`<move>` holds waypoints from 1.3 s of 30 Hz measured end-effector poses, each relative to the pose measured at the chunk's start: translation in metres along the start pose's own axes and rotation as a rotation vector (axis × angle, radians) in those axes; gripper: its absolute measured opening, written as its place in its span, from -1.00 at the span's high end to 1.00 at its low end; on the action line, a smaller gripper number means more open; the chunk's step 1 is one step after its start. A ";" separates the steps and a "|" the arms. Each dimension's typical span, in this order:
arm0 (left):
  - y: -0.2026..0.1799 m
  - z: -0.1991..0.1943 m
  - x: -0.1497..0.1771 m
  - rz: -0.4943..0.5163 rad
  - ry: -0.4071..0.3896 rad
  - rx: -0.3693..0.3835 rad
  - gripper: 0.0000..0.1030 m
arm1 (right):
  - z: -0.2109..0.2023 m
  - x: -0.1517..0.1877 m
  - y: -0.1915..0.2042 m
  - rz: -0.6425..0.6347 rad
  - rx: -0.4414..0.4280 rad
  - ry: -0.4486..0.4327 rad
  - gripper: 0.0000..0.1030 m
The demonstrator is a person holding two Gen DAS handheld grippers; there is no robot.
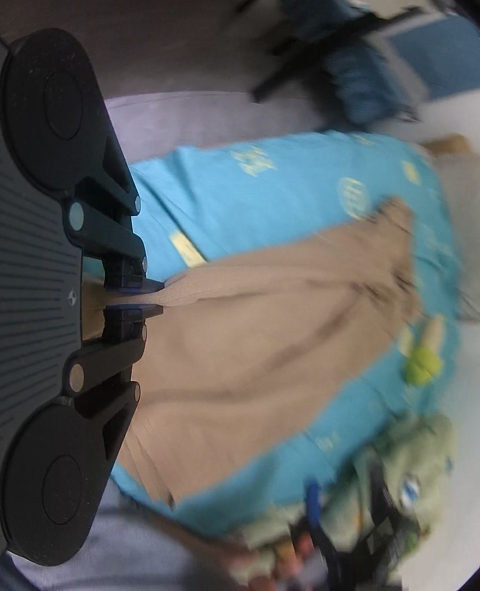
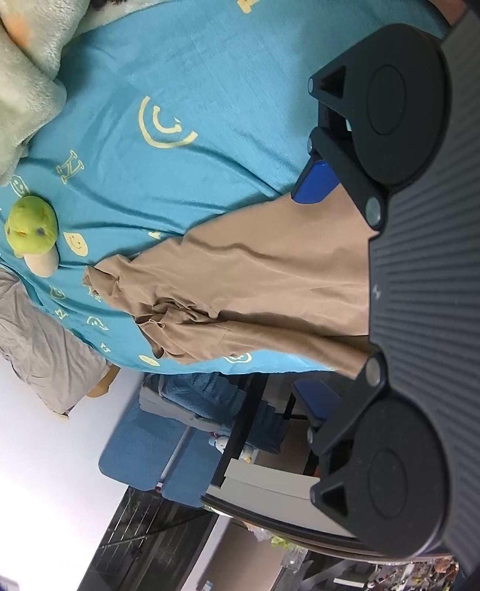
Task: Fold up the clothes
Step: 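Grasp the hem end of the tan shirt strip with both grippers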
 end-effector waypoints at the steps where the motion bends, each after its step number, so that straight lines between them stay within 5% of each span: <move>1: -0.010 0.004 -0.002 0.011 -0.006 0.020 0.94 | 0.000 0.000 -0.001 -0.001 0.005 0.001 -1.00; 6: -0.062 0.022 -0.012 0.067 -0.033 0.119 0.92 | -0.001 0.000 -0.008 -0.001 0.034 0.003 -1.00; 11: -0.060 0.071 -0.005 -0.053 0.047 0.222 0.71 | 0.002 0.007 -0.020 0.007 0.076 0.028 -0.99; 13: -0.049 0.069 -0.002 -0.128 0.018 0.255 0.08 | 0.006 0.012 -0.024 0.012 0.091 0.051 -0.99; 18: -0.002 0.062 0.023 -0.393 -0.071 0.224 -0.55 | 0.023 0.022 -0.032 0.036 0.135 0.127 -0.96; 24: 0.042 0.081 0.049 -0.678 -0.047 0.210 -0.61 | 0.041 0.033 -0.043 0.045 0.263 0.169 -0.91; 33: 0.024 0.096 0.049 -0.595 0.065 0.291 -0.63 | 0.051 0.069 -0.039 -0.012 0.310 0.307 -0.95; 39: 0.001 0.093 0.051 -0.490 0.153 0.274 -0.39 | 0.046 0.100 -0.030 -0.119 0.380 0.384 -0.56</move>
Point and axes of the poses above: each gripper's, at about its wrist camera, not at the fingertips, and z roughly the way its jaws point, y to its left, x to its underside, the point moved 3 cm from there along z, roughly the way its jaws point, and after that the axes turned 10 degrees about z, right-handed, at the moved point
